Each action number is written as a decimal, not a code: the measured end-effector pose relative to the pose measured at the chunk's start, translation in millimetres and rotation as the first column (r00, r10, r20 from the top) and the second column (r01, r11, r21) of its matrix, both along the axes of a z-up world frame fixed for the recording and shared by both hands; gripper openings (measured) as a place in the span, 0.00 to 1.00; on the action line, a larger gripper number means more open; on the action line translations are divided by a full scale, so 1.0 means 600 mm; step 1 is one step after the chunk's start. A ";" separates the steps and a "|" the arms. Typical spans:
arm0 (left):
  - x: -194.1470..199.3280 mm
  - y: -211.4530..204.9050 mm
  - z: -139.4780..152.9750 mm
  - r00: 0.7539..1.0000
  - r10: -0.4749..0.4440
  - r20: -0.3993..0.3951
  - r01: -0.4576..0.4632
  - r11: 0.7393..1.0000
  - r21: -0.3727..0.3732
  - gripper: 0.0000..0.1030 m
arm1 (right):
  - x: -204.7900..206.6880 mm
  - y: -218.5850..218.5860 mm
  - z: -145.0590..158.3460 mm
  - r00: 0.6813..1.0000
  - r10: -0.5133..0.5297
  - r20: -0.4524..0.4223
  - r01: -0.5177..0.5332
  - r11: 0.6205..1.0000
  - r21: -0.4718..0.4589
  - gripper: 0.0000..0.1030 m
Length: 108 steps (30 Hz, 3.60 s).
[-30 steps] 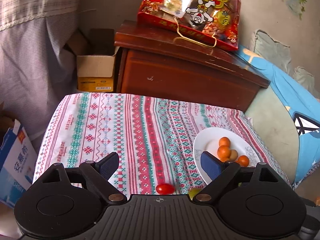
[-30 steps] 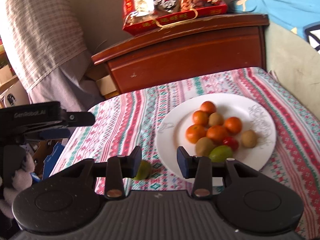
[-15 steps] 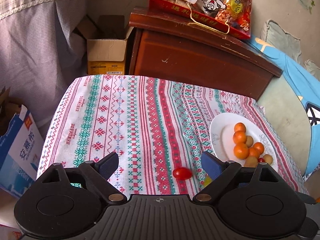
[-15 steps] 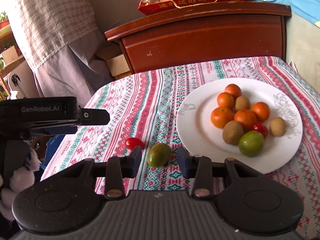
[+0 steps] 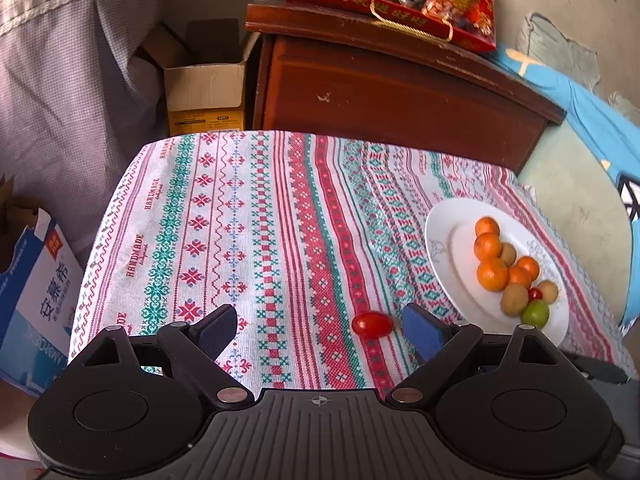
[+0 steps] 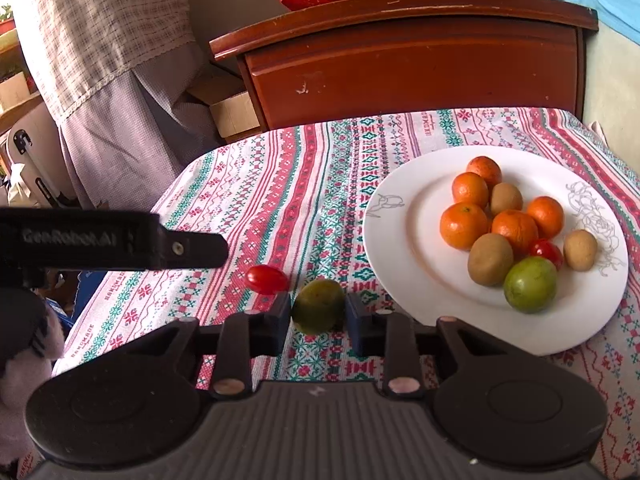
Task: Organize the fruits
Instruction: 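Grasp the green lime with the right gripper while the left gripper grasps the red cherry tomato, then carry the lime and tomato over the plate and open both grippers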
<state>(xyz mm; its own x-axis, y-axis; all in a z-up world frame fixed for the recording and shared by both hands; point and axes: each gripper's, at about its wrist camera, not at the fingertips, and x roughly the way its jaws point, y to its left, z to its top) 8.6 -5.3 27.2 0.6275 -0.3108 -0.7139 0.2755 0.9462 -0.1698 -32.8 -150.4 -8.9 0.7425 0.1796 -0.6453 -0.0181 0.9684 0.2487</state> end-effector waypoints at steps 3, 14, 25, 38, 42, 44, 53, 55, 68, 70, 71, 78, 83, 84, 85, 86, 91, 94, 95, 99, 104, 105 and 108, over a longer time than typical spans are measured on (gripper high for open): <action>0.000 -0.009 -0.007 1.000 -0.021 -0.006 0.021 1.000 0.018 0.88 | -0.011 -0.004 0.004 1.000 0.004 0.000 -0.004 1.000 -0.016 0.28; 0.004 -0.047 -0.046 0.998 -0.056 -0.038 0.058 0.997 0.050 0.88 | -0.039 -0.033 0.004 0.999 -0.031 -0.024 0.031 1.000 0.005 0.28; 0.006 -0.077 -0.061 0.998 -0.069 0.011 0.067 0.993 0.100 1.00 | -0.048 -0.039 0.002 0.999 -0.039 -0.028 0.040 0.999 0.018 0.28; 0.008 -0.078 -0.055 0.999 -0.048 -0.014 0.049 0.996 0.070 0.98 | -0.053 -0.046 -0.002 0.998 -0.056 -0.034 0.057 0.998 0.027 0.28; 0.002 -0.082 -0.050 0.998 -0.056 0.037 0.052 0.995 0.083 0.84 | -0.054 -0.051 0.000 0.997 -0.068 -0.030 0.069 0.997 0.023 0.27; 0.000 -0.084 -0.050 0.997 -0.065 0.044 0.061 0.995 0.083 0.71 | -0.054 -0.055 0.001 0.997 -0.075 -0.027 0.076 0.997 0.027 0.27; -0.004 -0.085 -0.053 0.994 -0.093 0.056 0.090 0.994 0.056 0.34 | -0.052 -0.059 0.004 0.996 -0.081 -0.021 0.082 0.996 0.029 0.26; -0.004 -0.083 -0.052 0.994 -0.089 0.056 0.087 0.995 0.047 0.32 | -0.051 -0.059 0.003 0.997 -0.077 -0.020 0.078 0.997 0.027 0.25; -0.003 -0.079 -0.051 0.995 -0.076 0.059 0.075 0.997 0.021 0.26 | -0.049 -0.059 0.002 0.998 -0.062 -0.013 0.062 0.998 0.032 0.24; -0.003 -0.078 -0.050 0.995 -0.075 0.058 0.074 0.997 0.013 0.26 | -0.050 -0.058 0.003 0.998 -0.063 -0.010 0.064 0.997 0.033 0.24; -0.003 -0.079 -0.049 0.995 -0.075 0.061 0.075 0.997 0.011 0.26 | -0.050 -0.058 0.005 0.998 -0.064 -0.008 0.064 0.997 0.032 0.24; -0.003 -0.081 -0.025 0.993 -0.076 0.095 0.079 0.996 -0.031 0.26 | -0.051 -0.068 0.027 0.996 -0.083 0.030 0.082 0.996 0.038 0.22; 0.003 -0.089 0.001 0.988 -0.090 0.128 0.102 0.991 -0.090 0.26 | -0.049 -0.093 0.049 0.991 -0.120 0.061 0.117 0.992 0.054 0.14; 0.005 -0.093 0.003 0.987 -0.096 0.130 0.110 0.989 -0.101 0.26 | -0.048 -0.098 0.049 0.990 -0.127 0.062 0.124 0.991 0.056 0.14; 0.006 -0.096 0.004 0.986 -0.100 0.132 0.115 0.988 -0.106 0.26 | -0.047 -0.103 0.047 0.989 -0.139 0.058 0.135 0.989 0.055 0.14; 0.008 -0.099 0.004 0.986 -0.100 0.133 0.115 0.988 -0.105 0.26 | -0.047 -0.107 0.043 0.988 -0.147 0.050 0.144 0.988 0.061 0.14; 0.011 -0.089 0.003 0.989 -0.079 0.126 0.093 0.990 -0.110 0.26 | -0.054 -0.103 0.030 0.992 -0.128 0.019 0.126 0.988 0.094 0.17; 0.014 -0.075 0.005 0.991 -0.055 0.123 0.070 0.990 -0.120 0.26 | -0.052 -0.085 0.027 0.997 -0.077 0.014 0.075 0.989 0.125 0.20; 0.013 -0.072 0.005 0.991 -0.051 0.123 0.066 0.991 -0.120 0.26 | -0.051 -0.078 0.025 0.998 -0.061 0.008 0.060 0.990 0.128 0.20; 0.014 -0.069 0.003 0.991 -0.050 0.121 0.065 0.990 -0.122 0.26 | -0.052 -0.052 0.015 1.000 -0.003 -0.006 0.004 0.993 0.116 0.26; 0.010 -0.070 0.005 0.990 -0.053 0.130 0.068 0.991 -0.116 0.26 | -0.042 -0.028 0.010 0.999 0.045 -0.007 -0.044 0.995 0.089 0.29; 0.010 -0.070 0.005 0.990 -0.054 0.132 0.069 0.991 -0.115 0.26 | -0.039 -0.025 0.009 0.999 0.052 -0.012 -0.051 0.995 0.089 0.29; 0.011 -0.068 0.006 0.990 -0.046 0.130 0.061 0.991 -0.116 0.26 | -0.037 -0.016 0.003 0.997 0.069 -0.033 -0.066 0.994 0.084 0.28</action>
